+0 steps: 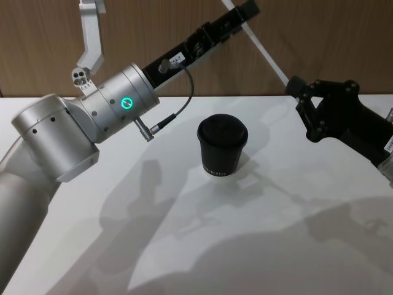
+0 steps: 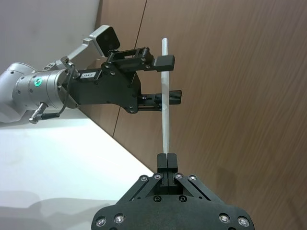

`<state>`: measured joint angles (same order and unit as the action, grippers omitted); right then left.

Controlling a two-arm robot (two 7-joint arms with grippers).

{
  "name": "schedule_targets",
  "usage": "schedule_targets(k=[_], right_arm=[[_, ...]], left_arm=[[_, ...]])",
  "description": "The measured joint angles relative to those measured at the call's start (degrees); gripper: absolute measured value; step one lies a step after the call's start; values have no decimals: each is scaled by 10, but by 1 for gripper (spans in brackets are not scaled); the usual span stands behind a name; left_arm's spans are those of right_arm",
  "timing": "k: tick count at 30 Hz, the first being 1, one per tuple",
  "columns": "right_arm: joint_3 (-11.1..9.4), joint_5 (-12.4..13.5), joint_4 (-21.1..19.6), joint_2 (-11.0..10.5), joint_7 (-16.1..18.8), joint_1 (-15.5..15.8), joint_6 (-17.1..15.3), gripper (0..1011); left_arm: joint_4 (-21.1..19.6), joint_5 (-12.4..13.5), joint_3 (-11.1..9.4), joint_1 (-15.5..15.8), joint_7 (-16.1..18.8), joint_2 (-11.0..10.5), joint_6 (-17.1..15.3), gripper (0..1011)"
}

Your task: Pick up the straw with one hand, pass it to the other hand, and insert it into the cup.

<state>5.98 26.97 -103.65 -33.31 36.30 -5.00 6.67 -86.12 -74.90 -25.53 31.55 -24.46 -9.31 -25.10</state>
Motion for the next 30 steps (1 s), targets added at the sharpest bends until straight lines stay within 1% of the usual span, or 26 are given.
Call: schedule_targets(k=[1, 2, 3, 7, 8, 9, 12, 13, 15, 16, 18, 20, 26, 30], right_arm=[[0, 0, 0, 0, 0, 0, 0, 4], [0, 0, 0, 0, 0, 0, 0, 4], [0, 0, 0, 0, 0, 0, 0, 4], [0, 0, 0, 0, 0, 0, 0, 4], [0, 0, 0, 0, 0, 0, 0, 4], [0, 0, 0, 0, 0, 0, 0, 4], [0, 0, 0, 0, 0, 0, 0, 4], [0, 0, 0, 0, 0, 0, 0, 4], [0, 0, 0, 0, 0, 0, 0, 4], [0, 0, 0, 0, 0, 0, 0, 4], [0, 0, 0, 0, 0, 0, 0, 4], [0, 0, 0, 0, 0, 0, 0, 4], [0, 0, 0, 0, 0, 0, 0, 4], [0, 0, 0, 0, 0, 0, 0, 10]], left_arm=[[0, 0, 0, 0, 0, 0, 0, 648], [0, 0, 0, 0, 0, 0, 0, 648], [0, 0, 0, 0, 0, 0, 0, 592], [0, 0, -1, 0, 0, 0, 1, 485], [1, 0, -1, 0, 0, 0, 1, 423], [1, 0, -1, 0, 0, 0, 1, 423], [1, 0, -1, 1, -1, 0, 1, 339], [1, 0, -1, 1, -1, 0, 1, 278], [1, 0, -1, 1, -1, 0, 1, 240], [1, 0, -1, 1, -1, 0, 1, 180], [1, 0, -1, 1, -1, 0, 1, 139], [1, 0, -1, 1, -1, 0, 1, 70], [1, 0, -1, 1, -1, 0, 1, 14], [1, 0, -1, 1, -1, 0, 1, 11]])
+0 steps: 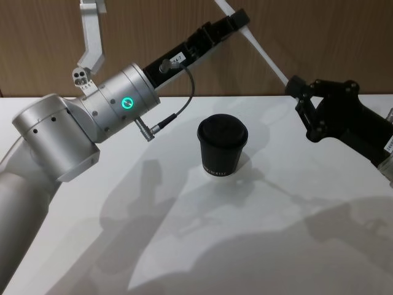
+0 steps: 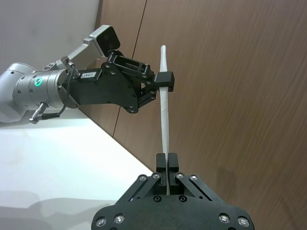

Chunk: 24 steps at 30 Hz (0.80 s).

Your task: Pick up the straw with one hand, pass it to the other hand, and insert it into the cup.

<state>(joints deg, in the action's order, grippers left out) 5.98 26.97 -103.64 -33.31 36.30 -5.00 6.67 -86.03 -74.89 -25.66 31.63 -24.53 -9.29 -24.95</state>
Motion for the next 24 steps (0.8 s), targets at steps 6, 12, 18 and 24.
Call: schedule_targets(k=[6, 12, 18, 24], right_arm=[[0, 0, 0, 0, 0, 0, 0, 160], [0, 0, 0, 0, 0, 0, 0, 350], [0, 0, 0, 0, 0, 0, 0, 540], [0, 0, 0, 0, 0, 0, 0, 717]], left_arm=[[0, 0, 0, 0, 0, 0, 0, 10], [0, 0, 0, 0, 0, 0, 0, 8], [-1, 1, -1, 0, 1, -2, 1, 10], [-6, 16, -5, 2, 4, -10, 10, 10]])
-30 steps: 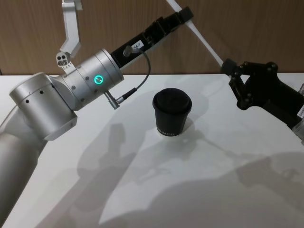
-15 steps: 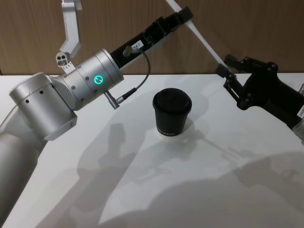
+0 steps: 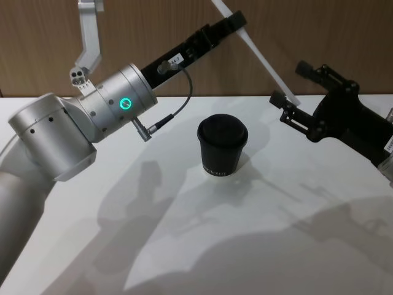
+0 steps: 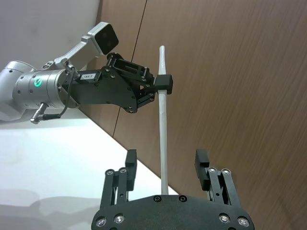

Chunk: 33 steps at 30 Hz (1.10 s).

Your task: Pick up the straw with one hand, pass it to the other hand, and insert it into the cup.

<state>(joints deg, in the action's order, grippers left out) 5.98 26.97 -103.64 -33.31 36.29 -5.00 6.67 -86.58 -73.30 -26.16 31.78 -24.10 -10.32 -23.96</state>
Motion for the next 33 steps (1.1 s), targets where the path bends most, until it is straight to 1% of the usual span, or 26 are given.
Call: schedule_targets(k=[1, 2, 3, 5, 6, 7, 8, 10, 12, 14, 18, 19, 21, 25, 26, 28, 29, 33], right_arm=[[0, 0, 0, 0, 0, 0, 0, 773], [0, 0, 0, 0, 0, 0, 0, 794], [0, 0, 0, 0, 0, 0, 0, 794], [0, 0, 0, 0, 0, 0, 0, 878], [0, 0, 0, 0, 0, 0, 0, 898], [0, 0, 0, 0, 0, 0, 0, 916], [0, 0, 0, 0, 0, 0, 0, 960], [0, 0, 0, 0, 0, 0, 0, 1001], [0, 0, 0, 0, 0, 0, 0, 1001], [0, 0, 0, 0, 0, 0, 0, 1001], [0, 0, 0, 0, 0, 0, 0, 1001], [0, 0, 0, 0, 0, 0, 0, 1001], [0, 0, 0, 0, 0, 0, 0, 1001], [0, 0, 0, 0, 0, 0, 0, 1001], [0, 0, 0, 0, 0, 0, 0, 1001], [0, 0, 0, 0, 0, 0, 0, 1001], [0, 0, 0, 0, 0, 0, 0, 1001], [0, 0, 0, 0, 0, 0, 0, 1001]], left_arm=[[-2, 6, -2, 1, 1, -4, 4, 11], [-3, 10, -2, 1, 2, -5, 6, 8], [-5, 17, -4, 2, 3, -9, 10, 10], [-8, 26, -7, 3, 5, -13, 16, 10], [-11, 35, -9, 4, 6, -18, 22, 10], [-12, 40, -10, 5, 7, -20, 24, 10], [-13, 44, -11, 5, 7, -22, 27, 11], [-17, 58, -15, 8, 9, -30, 35, 11], [-19, 67, -18, 10, 10, -34, 40, 10], [-24, 87, -23, 15, 12, -43, 49, 10], [-29, 106, -30, 21, 15, -54, 56, 10], [-31, 116, -34, 24, 17, -58, 59, 10], [-33, 124, -38, 28, 18, -62, 61, 10], [-38, 151, -51, 40, 22, -75, 64, 10], [-38, 151, -51, 40, 22, -75, 64, 11], [-40, 169, -61, 48, 24, -82, 66, 10], [-40, 169, -61, 48, 24, -82, 66, 10], [-42, 194, -76, 60, 28, -92, 67, 10]])
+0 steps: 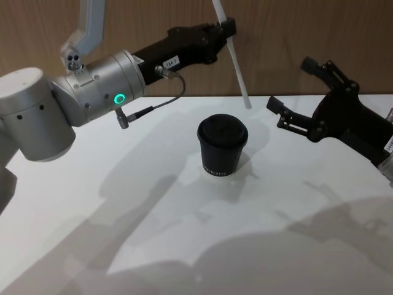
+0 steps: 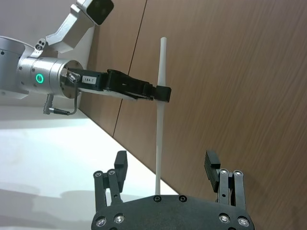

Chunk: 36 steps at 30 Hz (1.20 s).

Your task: Pick up the straw with one hand, pass it to the other hand, and insert it into the cup.

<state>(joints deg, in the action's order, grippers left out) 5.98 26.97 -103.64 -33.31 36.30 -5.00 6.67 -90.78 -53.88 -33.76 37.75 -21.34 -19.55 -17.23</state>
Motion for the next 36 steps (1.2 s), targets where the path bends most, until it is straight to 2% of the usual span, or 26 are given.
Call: schedule_targets(k=[7, 21, 36], right_arm=[[0, 0, 0, 0, 0, 0, 0, 1001], [0, 0, 0, 0, 0, 0, 0, 1001], [0, 0, 0, 0, 0, 0, 0, 1001]], left_arm=[[1, 41, -21, 12, 8, -10, 4, 10], [13, 97, -44, 23, 21, -19, 12, 11], [30, 127, -55, 27, 23, -18, 12, 10]])
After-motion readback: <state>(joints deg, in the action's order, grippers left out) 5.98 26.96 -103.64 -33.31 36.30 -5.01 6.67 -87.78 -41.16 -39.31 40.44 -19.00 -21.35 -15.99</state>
